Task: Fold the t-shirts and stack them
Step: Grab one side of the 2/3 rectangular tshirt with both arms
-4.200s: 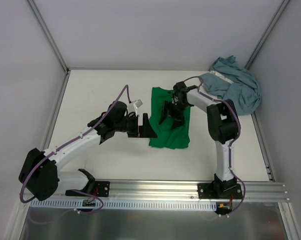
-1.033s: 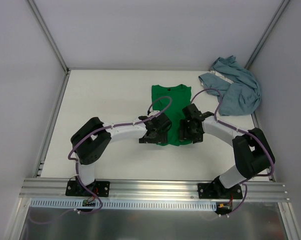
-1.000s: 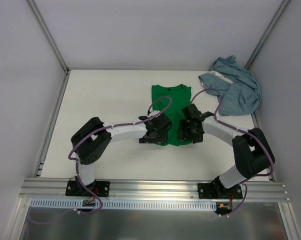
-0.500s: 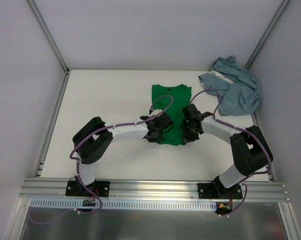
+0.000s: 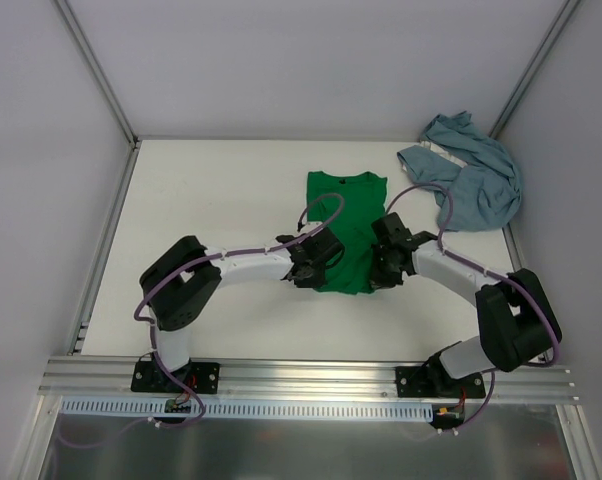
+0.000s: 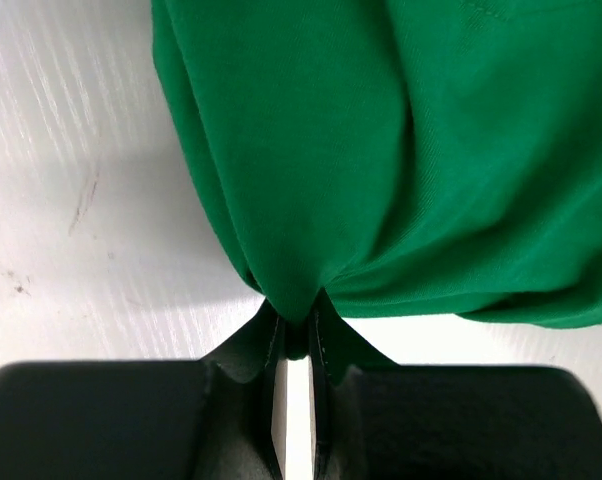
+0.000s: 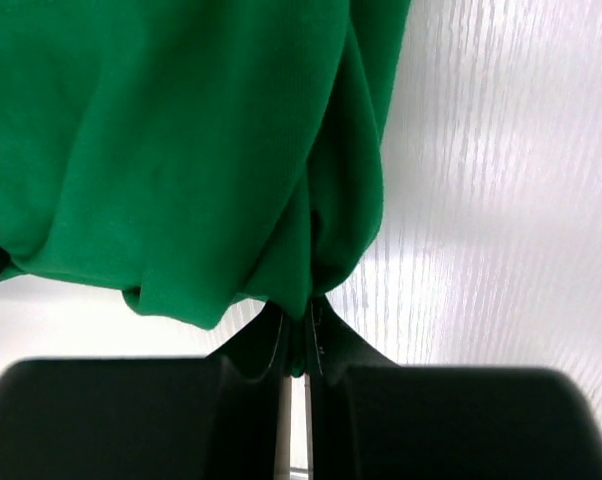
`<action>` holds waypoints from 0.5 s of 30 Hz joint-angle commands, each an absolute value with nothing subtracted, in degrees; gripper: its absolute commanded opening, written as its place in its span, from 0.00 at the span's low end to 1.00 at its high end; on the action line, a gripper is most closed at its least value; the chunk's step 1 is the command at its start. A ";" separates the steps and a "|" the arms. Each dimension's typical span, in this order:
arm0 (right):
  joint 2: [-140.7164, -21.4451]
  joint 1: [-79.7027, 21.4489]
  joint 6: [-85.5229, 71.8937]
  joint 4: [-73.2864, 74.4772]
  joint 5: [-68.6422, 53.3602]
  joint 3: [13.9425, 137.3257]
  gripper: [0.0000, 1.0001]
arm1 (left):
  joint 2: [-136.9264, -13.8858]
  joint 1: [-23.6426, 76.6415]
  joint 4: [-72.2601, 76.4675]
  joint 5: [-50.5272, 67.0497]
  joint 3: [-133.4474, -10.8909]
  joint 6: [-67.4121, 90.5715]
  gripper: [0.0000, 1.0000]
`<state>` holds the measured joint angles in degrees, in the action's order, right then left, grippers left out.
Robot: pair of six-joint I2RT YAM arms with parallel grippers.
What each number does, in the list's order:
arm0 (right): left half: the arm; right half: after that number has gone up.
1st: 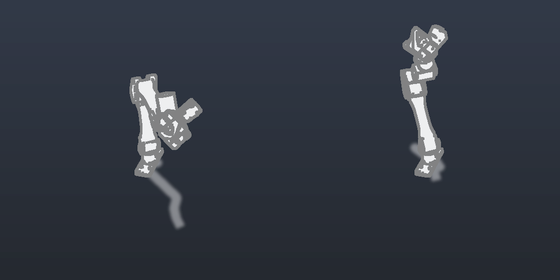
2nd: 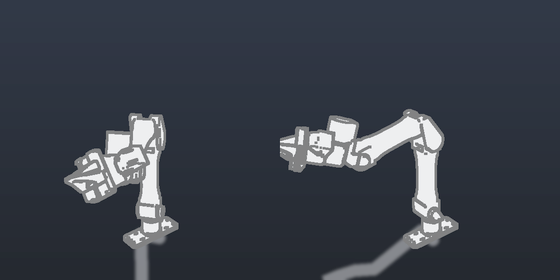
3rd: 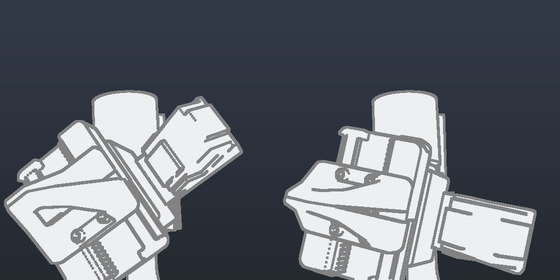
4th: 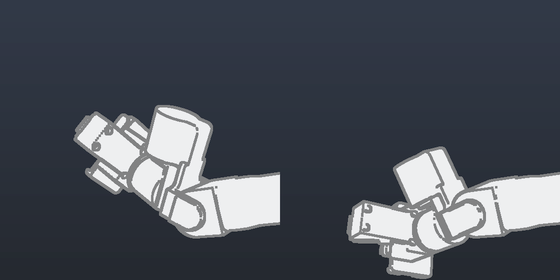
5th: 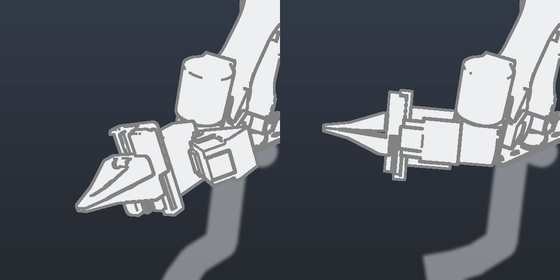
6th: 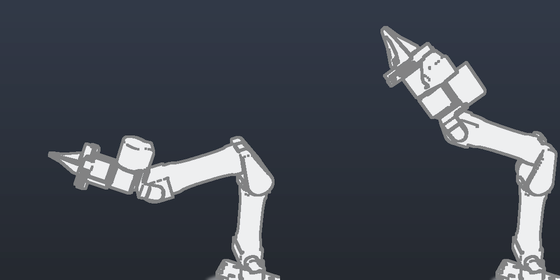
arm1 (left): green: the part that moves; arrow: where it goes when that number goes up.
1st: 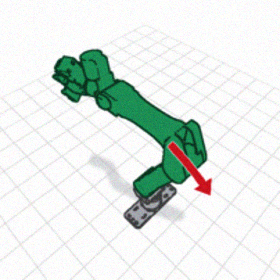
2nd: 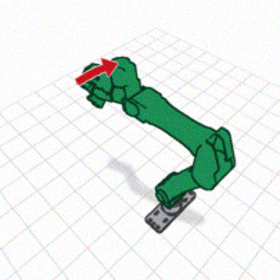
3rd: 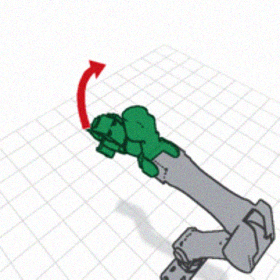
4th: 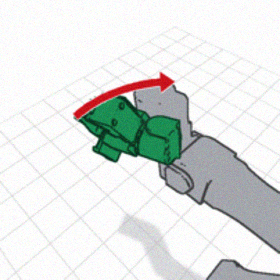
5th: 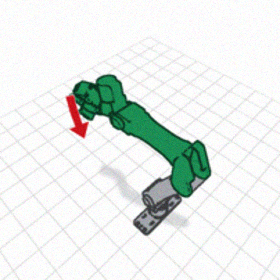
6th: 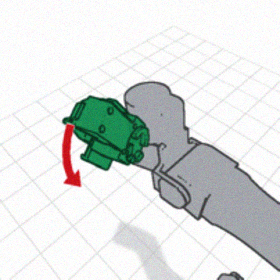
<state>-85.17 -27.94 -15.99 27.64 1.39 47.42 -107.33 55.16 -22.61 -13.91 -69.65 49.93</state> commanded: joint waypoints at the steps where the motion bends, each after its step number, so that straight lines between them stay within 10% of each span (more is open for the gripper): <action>1: -80.61 -27.68 -17.31 31.20 1.32 45.79 0.01 | -102.93 56.60 -24.17 -12.92 -66.72 48.78 0.00; 15: -64.70 -31.55 -21.53 37.60 -1.31 35.69 0.01 | -96.77 64.69 -23.73 -11.25 -59.24 54.84 0.00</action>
<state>-68.47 -31.24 -20.10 32.49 -1.26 36.62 -99.13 63.88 -20.80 -10.98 -59.83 53.30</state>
